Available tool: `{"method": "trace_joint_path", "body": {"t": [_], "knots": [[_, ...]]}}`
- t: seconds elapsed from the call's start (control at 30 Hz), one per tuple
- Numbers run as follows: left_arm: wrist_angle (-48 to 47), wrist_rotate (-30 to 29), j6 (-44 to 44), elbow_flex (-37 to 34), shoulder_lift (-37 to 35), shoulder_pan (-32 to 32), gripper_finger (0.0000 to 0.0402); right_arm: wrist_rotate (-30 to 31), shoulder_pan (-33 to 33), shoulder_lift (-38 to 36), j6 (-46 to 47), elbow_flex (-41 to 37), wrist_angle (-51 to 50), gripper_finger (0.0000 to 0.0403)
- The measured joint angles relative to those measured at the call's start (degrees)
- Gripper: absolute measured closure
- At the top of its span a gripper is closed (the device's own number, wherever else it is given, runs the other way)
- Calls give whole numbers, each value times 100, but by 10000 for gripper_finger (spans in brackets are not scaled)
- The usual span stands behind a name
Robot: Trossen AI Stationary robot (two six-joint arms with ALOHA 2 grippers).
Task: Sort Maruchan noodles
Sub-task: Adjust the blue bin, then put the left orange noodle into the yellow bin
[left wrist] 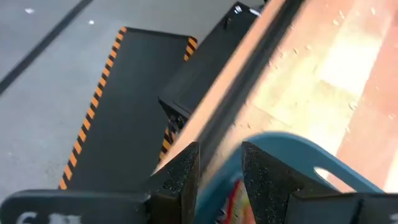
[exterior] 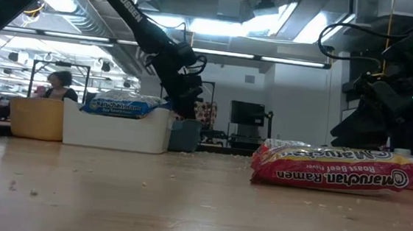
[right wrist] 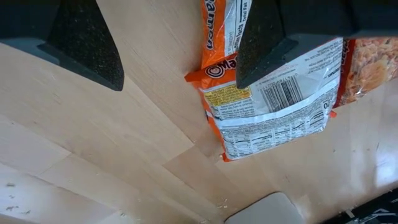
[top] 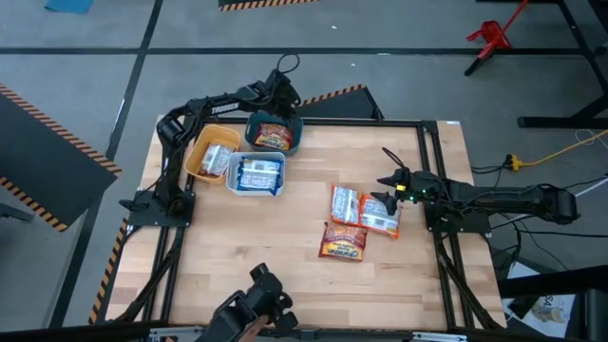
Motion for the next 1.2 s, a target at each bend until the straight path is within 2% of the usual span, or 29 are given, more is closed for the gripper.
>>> {"method": "trace_joint_path", "body": {"t": [0.3,0.63,0.9,1.2], "knots": [[-558,89,146,-4,50,-163,290,-9,0,-1,5,0,1,107],[-531,-55,243,16,52,-447,290,-101,1,0,6,0,0,107],[-1146,-196,538,426,31,-699,290,-101,-1,0,6,0,-4,107],[-2335,-432,839,1154,17,-779,290,-307,0,-2,4,0,-42,107]]}}
